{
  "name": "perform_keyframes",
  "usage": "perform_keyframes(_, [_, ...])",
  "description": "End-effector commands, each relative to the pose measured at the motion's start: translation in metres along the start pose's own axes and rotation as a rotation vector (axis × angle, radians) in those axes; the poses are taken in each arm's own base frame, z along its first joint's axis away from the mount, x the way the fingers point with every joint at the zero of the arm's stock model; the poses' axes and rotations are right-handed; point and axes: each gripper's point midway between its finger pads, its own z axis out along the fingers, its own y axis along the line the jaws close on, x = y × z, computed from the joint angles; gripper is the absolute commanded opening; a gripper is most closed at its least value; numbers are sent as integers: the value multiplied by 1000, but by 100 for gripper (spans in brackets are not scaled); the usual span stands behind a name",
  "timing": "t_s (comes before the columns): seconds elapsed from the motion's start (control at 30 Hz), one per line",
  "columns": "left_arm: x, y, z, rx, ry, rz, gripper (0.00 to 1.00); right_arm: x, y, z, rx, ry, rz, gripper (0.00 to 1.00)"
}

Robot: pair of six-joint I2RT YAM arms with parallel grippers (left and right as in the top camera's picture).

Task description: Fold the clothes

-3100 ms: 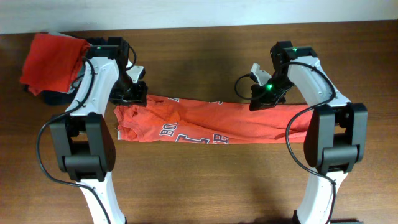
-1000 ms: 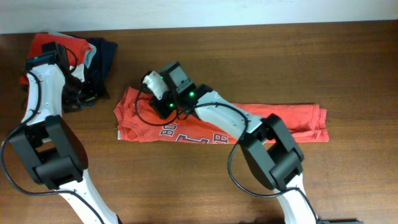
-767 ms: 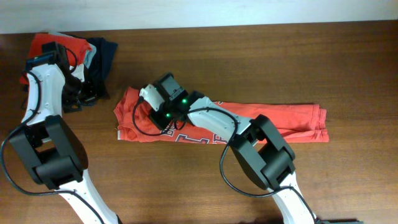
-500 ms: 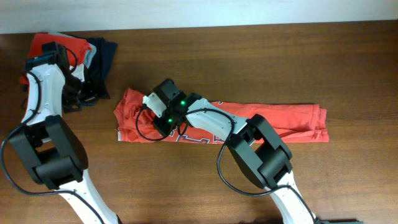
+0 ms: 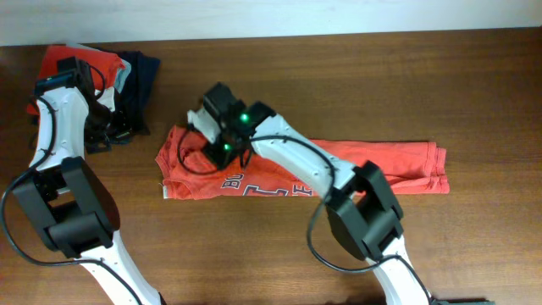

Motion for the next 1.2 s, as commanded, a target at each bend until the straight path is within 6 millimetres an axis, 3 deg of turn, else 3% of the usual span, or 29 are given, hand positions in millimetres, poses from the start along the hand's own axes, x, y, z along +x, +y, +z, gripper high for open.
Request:
perform_keyframes(0.0, [-8, -2, -21, -2, -58, -2, 100, -17, -23, -43, 138, -47, 11, 4])
perform_keyframes(0.1, [-8, -2, -21, -2, -58, -2, 99, 1, -35, -37, 142, 12, 45, 4])
perform_keyframes(0.37, [-8, -2, -21, -2, -58, -2, 99, 54, -64, 7, 143, 139, 114, 4])
perform_keyframes(0.57, [-8, -2, -21, -2, -58, -2, 99, 90, -58, 27, 91, 225, 146, 4])
perform_keyframes(0.77, [-8, -2, -21, -2, -58, -2, 99, 110, -46, 26, 37, 296, 174, 4])
perform_keyframes(0.87, [-8, -2, -21, -2, -58, -2, 99, 100, -57, 8, 88, 284, 177, 4])
perform_keyframes(0.97, [-8, -2, -21, -2, -58, -2, 99, 74, -68, -22, 144, 217, 181, 4])
perform_keyframes(1.07, [-8, -2, -21, -2, -58, -2, 99, 49, -69, -45, 157, 152, 171, 4])
perform_keyframes(1.17, [-8, -2, -21, -2, -58, -2, 100, 37, -64, -53, 143, 122, 162, 4])
